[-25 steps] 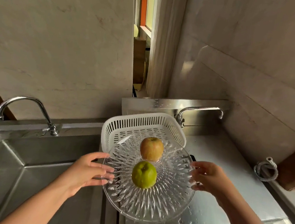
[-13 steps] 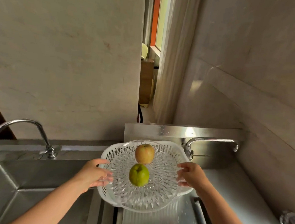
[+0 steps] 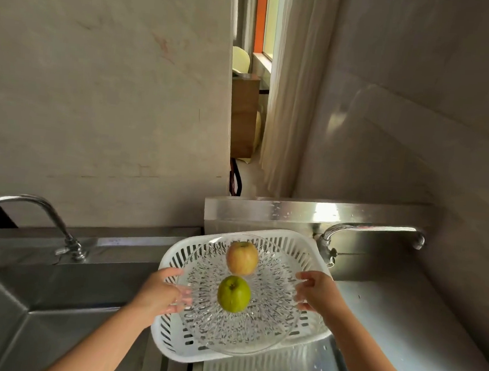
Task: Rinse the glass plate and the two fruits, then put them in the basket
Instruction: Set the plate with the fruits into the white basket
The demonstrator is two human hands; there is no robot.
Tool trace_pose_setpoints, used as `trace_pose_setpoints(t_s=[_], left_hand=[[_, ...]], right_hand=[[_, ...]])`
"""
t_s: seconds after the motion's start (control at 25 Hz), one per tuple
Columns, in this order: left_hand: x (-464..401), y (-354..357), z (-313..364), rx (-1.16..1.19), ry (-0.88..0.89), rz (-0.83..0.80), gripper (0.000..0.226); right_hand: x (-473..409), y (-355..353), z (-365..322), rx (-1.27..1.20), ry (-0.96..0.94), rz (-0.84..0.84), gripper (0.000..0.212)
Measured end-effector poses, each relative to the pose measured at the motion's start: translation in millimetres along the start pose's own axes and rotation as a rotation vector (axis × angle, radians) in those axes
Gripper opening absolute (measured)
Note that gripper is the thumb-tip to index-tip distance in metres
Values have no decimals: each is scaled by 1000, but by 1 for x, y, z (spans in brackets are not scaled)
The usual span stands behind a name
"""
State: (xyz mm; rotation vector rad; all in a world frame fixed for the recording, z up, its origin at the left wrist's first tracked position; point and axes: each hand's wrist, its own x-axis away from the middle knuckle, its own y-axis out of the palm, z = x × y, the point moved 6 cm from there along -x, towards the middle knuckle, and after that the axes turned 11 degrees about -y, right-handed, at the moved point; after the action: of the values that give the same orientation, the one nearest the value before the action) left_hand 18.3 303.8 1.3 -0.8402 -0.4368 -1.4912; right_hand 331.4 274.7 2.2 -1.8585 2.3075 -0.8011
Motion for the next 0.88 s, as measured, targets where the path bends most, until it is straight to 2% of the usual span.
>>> trace_pose_setpoints(t_s=[0.32, 0.6, 0.88], left_hand=[[-15, 2, -2, 8, 5, 22, 65], [-17, 2, -2, 33, -28, 18, 55], [-8, -7, -3, -57, -11, 10, 48]], right_hand=[[-8, 1, 4, -34, 16, -9, 33], [-6, 5, 7, -96, 57, -53, 38], [0, 0, 10, -122, 80, -63, 39]])
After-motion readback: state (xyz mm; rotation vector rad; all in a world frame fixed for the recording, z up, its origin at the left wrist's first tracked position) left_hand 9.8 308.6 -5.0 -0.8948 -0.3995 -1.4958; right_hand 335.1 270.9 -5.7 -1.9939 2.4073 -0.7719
